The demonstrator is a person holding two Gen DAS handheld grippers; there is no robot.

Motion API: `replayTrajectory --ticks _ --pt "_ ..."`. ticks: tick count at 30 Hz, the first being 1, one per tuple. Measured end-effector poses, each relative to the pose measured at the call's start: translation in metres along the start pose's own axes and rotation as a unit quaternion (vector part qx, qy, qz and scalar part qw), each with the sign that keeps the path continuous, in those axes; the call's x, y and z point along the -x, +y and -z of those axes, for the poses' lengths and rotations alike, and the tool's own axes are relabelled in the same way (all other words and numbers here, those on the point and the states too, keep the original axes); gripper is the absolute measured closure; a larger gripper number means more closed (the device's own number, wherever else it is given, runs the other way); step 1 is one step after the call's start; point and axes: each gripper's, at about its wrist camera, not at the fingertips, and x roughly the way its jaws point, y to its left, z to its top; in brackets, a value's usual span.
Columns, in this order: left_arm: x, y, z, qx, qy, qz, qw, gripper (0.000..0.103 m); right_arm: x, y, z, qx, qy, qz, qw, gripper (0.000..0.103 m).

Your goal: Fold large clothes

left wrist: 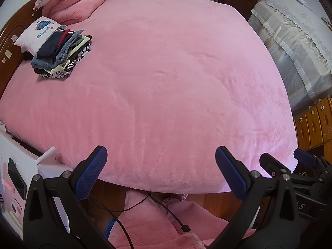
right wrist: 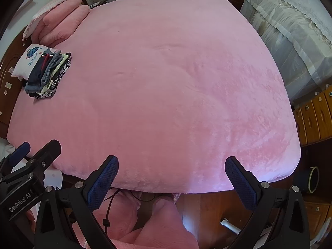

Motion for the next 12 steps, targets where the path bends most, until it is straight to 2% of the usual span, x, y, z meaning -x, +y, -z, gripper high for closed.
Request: replayTrajectory --ticks 12 --pt "-0.002 -0.012 -0.006 -0.016 0.000 -0.011 0.9998 0.000 -0.003 -0.008 -0.003 -0.008 0.001 -0.001 1.000 0.000"
